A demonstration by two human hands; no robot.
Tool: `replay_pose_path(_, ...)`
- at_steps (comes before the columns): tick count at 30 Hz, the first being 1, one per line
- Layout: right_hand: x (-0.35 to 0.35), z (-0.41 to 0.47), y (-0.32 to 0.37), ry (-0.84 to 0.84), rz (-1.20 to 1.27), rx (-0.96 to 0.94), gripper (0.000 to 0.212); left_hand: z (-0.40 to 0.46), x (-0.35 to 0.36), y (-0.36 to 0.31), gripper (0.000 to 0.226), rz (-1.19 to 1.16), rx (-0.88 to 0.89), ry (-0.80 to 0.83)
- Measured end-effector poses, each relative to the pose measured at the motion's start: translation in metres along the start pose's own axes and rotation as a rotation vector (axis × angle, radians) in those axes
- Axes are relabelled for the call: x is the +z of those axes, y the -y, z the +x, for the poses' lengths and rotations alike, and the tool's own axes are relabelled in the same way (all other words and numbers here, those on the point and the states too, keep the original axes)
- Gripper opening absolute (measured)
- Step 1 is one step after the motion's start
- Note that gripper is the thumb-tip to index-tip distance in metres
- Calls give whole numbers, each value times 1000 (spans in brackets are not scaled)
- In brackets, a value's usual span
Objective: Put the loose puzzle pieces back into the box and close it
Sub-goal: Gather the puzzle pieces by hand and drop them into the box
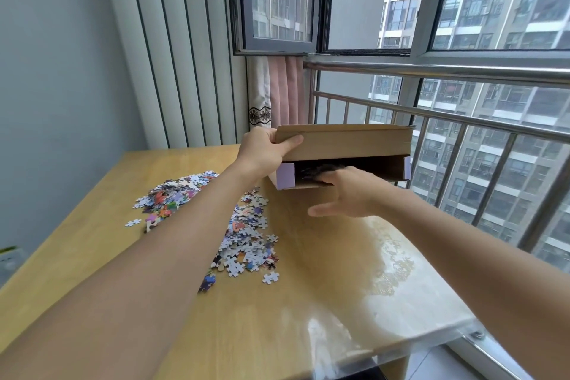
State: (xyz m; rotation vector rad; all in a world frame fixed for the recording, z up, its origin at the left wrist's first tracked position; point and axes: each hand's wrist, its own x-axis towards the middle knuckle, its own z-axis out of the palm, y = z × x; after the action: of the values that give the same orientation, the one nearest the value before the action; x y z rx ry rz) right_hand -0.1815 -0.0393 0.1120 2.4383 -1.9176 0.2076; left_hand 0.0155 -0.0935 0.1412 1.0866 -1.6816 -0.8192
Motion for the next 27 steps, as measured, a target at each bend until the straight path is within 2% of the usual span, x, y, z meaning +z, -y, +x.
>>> replay_pose_path(3,-5,7,-16,161,-7,102,105,-1,1,1,28,9,-5,15)
replay_pose_path(5,-5,10,-25,135,-60,91,94,-3,1,2,30,11,-9,17)
replay_pose_path(9,2,9,-33,-113,-174,48,31,-7,1,3,28,-28,-12,11)
replay_pose_path(12,-1,3,-34,-396,-290,51,18,-6,-2,-3,14,-133,22,-64)
replay_pose_path(14,-8,2,-35,-519,-240,66,15,-4,-3,-7,17,-145,57,-102)
replay_pose_path(19,-9,-1,-32,-424,-192,101,17,-5,-1,7,19,-82,32,-47)
replay_pose_path(22,-2,-5,-24,-247,-202,75,24,-9,3,25,19,-71,-15,10)
replay_pose_path(27,7,-7,1,-78,-82,-10,13,-23,21,42,25,72,-57,24)
